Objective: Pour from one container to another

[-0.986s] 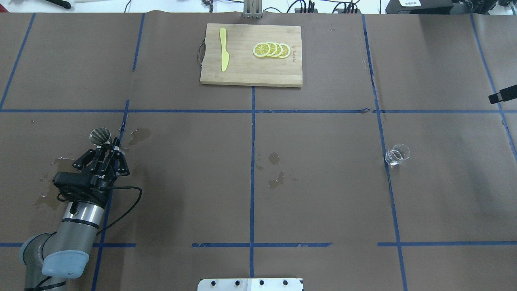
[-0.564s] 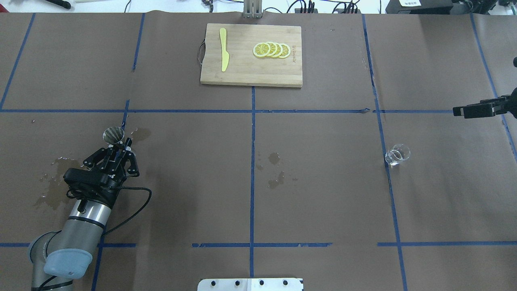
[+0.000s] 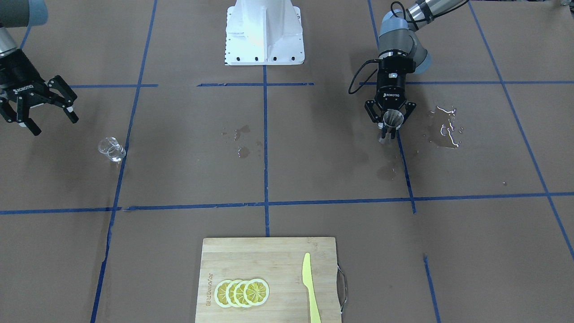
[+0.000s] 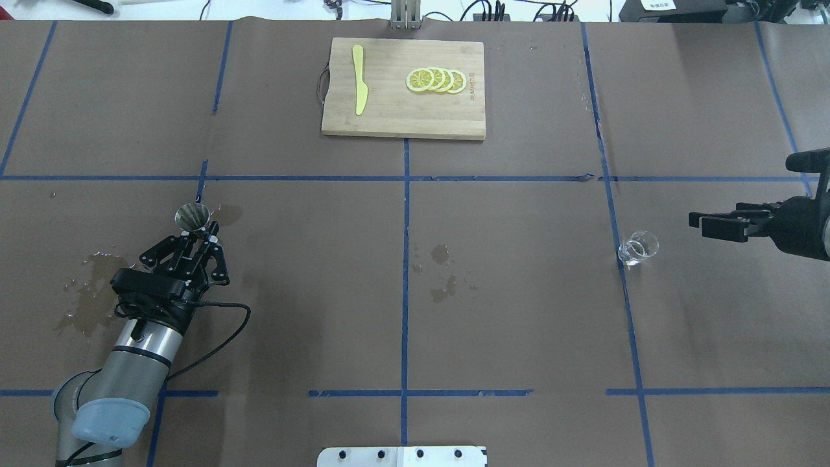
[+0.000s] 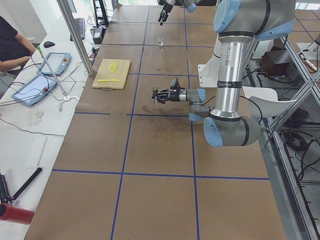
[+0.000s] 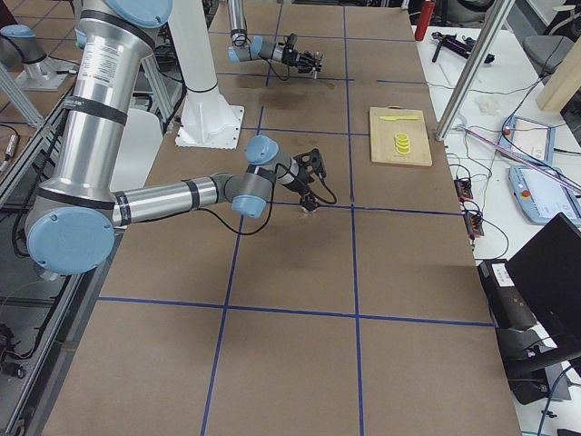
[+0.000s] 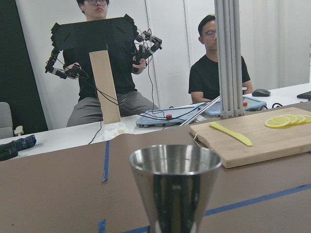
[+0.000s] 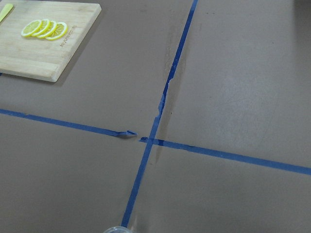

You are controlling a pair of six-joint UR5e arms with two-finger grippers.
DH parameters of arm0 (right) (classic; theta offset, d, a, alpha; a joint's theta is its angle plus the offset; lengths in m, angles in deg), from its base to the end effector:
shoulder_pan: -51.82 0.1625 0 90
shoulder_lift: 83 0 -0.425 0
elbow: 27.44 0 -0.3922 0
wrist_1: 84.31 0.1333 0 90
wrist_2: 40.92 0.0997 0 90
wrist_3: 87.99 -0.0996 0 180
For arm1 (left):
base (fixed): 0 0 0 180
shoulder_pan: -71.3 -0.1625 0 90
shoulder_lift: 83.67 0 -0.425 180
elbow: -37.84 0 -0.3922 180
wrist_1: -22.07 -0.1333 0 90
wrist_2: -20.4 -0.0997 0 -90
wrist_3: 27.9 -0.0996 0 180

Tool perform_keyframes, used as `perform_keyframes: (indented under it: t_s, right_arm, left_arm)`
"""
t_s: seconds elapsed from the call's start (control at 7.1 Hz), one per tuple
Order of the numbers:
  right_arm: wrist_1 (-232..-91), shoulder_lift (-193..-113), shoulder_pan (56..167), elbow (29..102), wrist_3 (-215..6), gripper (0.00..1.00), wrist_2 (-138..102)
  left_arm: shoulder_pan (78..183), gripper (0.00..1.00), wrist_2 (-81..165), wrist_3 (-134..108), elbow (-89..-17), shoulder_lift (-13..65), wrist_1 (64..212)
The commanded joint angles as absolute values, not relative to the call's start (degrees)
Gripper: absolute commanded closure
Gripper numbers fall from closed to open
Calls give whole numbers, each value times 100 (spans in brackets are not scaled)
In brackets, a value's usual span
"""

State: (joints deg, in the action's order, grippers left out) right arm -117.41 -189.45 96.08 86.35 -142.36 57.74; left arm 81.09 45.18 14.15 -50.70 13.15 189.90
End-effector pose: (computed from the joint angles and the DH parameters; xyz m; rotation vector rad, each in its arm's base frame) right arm -0.2044 -0.3643 0.4730 0.6148 -0.9443 0.0496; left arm 0.4490 -0.3045 0.4538 1.3811 0.6543 -0.2931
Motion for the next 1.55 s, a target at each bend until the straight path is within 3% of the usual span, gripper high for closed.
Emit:
perform_keyframes:
  t_s: [0.0, 0.42, 0.99, 1.41]
  right_arm:
    - [-11736, -19188, 8205, 8779, -14537, 0, 3569]
    - [-11945, -19242, 6085, 8735, -15363, 0, 261]
    - [-11938, -18514, 5569, 7464, -16180, 3, -1511]
    - [-11921, -18232, 5560, 6978, -16383, 3, -1815]
  left_arm:
    - [8123, 100, 4509, 1403, -5049, 1336, 19003]
    - [8132, 100, 4562, 1412, -5014, 1502, 19205]
    - [8123, 100, 4562, 1429, -4952, 1512, 19197]
    - [8123, 100, 4562, 1438, -4944, 1520, 19205]
